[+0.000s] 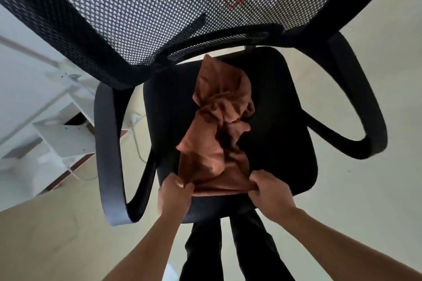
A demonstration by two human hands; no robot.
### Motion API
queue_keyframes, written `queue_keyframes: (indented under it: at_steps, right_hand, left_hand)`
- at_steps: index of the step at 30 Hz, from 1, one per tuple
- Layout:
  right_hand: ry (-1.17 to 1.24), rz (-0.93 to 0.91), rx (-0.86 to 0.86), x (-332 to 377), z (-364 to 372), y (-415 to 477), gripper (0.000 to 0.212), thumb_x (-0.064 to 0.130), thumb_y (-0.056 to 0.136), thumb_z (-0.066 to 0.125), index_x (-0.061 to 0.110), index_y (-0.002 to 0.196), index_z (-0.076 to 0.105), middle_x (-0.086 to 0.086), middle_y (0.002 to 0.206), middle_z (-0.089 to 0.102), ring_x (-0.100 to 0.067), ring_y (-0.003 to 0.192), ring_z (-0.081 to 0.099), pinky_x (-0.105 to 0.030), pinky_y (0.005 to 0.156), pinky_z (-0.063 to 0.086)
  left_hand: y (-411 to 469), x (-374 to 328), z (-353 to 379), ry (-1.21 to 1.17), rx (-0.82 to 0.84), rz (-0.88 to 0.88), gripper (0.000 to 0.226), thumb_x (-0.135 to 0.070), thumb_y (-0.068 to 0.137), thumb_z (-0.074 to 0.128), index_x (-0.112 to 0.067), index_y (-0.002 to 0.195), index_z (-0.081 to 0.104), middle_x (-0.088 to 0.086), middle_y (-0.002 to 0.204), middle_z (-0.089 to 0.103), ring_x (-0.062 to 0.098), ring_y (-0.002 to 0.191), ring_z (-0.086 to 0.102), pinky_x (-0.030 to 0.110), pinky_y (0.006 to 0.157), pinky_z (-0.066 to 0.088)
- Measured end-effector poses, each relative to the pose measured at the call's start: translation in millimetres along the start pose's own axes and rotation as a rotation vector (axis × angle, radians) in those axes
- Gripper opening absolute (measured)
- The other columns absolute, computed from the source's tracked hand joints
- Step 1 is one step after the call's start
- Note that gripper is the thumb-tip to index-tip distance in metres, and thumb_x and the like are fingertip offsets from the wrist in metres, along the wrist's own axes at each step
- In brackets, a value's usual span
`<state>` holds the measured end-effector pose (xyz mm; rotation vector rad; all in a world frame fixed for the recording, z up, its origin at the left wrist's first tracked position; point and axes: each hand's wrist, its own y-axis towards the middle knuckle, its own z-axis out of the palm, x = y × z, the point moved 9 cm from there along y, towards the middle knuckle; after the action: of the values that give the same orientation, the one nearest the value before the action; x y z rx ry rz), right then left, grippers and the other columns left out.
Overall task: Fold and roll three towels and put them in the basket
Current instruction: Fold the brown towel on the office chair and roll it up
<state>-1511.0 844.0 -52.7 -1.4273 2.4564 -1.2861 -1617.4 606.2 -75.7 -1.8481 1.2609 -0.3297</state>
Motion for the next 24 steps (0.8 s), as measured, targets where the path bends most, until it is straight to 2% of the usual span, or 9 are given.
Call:
queue_keyframes:
  at_steps: [2,4,8,11,14,16,18,21,24]
  right_hand:
    - [-0.098,-0.013,0.142,-1,15,4,0.014,0.022,0.083,0.054,0.02,0.098,0.054,0.004,0.097,0.053,-0.021,0.096,0.057,-0.027,0.067,0.034]
    - [-0.115,0.032,0.242,-12,19,12,0.017,0.021,0.085,0.053,0.024,0.101,0.06,0.004,0.103,0.056,-0.021,0.1,0.059,-0.026,0.069,0.035]
    - [0.198,0.165,-0.032,-28,-31,56,0.024,0.031,0.084,0.064,0.026,0.107,0.064,0.003,0.102,0.067,-0.02,0.096,0.065,-0.031,0.081,0.05]
    - [0.61,0.258,-0.11,-16,-53,97,0.044,0.051,0.077,0.071,0.019,0.107,0.065,0.005,0.09,0.064,-0.014,0.085,0.063,-0.032,0.079,0.051]
    - [0.719,0.193,-0.057,19,-51,116,0.036,0.034,0.082,0.072,0.002,0.07,0.058,-0.007,0.066,0.047,-0.018,0.064,0.045,-0.029,0.059,0.034]
    - [0.857,0.253,-0.158,14,-55,116,0.027,0.022,0.08,0.068,0.007,0.065,0.051,-0.009,0.066,0.04,-0.019,0.064,0.038,-0.031,0.058,0.03]
    - [0.932,0.335,-0.294,-10,-64,102,0.026,0.028,0.075,0.061,0.012,0.062,0.046,-0.01,0.065,0.042,-0.021,0.063,0.04,-0.037,0.059,0.036]
    - [0.705,0.353,-0.408,-46,-80,64,0.039,0.042,0.075,0.051,0.006,0.059,0.048,-0.02,0.062,0.052,-0.035,0.061,0.051,-0.05,0.064,0.046]
    - [0.513,0.388,-0.376,-83,-65,21,0.036,0.036,0.084,0.051,0.003,0.071,0.054,-0.016,0.068,0.061,-0.034,0.07,0.059,-0.044,0.069,0.048]
  left_hand:
    - [-1,18,7,0.106,0.045,-0.031,0.015,-0.02,0.078,0.064,-0.018,0.088,0.053,0.004,0.086,0.061,0.032,0.093,0.061,0.03,0.069,0.039]
    - [2,14,-5,0.08,-0.066,0.001,0.017,-0.02,0.08,0.061,-0.017,0.094,0.053,0.009,0.096,0.062,0.034,0.094,0.06,0.033,0.069,0.039]
    - [10,-51,-52,-0.218,-0.37,0.183,0.03,-0.024,0.09,0.052,-0.014,0.118,0.053,0.012,0.118,0.053,0.034,0.11,0.05,0.039,0.083,0.038]
    - [35,-110,-48,-0.115,-0.299,0.353,0.054,-0.043,0.089,0.054,-0.02,0.137,0.043,0.007,0.133,0.051,0.029,0.12,0.048,0.045,0.1,0.039]
    - [58,-125,-18,-0.098,-0.044,0.317,0.052,-0.05,0.073,0.056,-0.025,0.119,0.058,0.004,0.104,0.069,0.031,0.09,0.067,0.047,0.085,0.053]
    - [53,-122,-21,-0.164,-0.059,0.27,0.025,-0.031,0.078,0.06,-0.018,0.098,0.068,0.003,0.087,0.071,0.026,0.083,0.066,0.039,0.078,0.055]
    - [38,-107,-34,-0.238,-0.168,0.214,0.015,-0.019,0.082,0.06,-0.012,0.093,0.067,0.004,0.085,0.068,0.025,0.083,0.061,0.033,0.077,0.051]
    - [6,-68,-36,-0.376,-0.244,0.112,0.012,-0.019,0.083,0.06,-0.008,0.084,0.062,0.003,0.071,0.061,0.026,0.074,0.055,0.031,0.067,0.041]
    - [-9,-14,-15,-0.343,-0.202,-0.043,0.014,-0.017,0.085,0.058,-0.005,0.076,0.056,0.005,0.065,0.056,0.032,0.076,0.055,0.031,0.064,0.033]
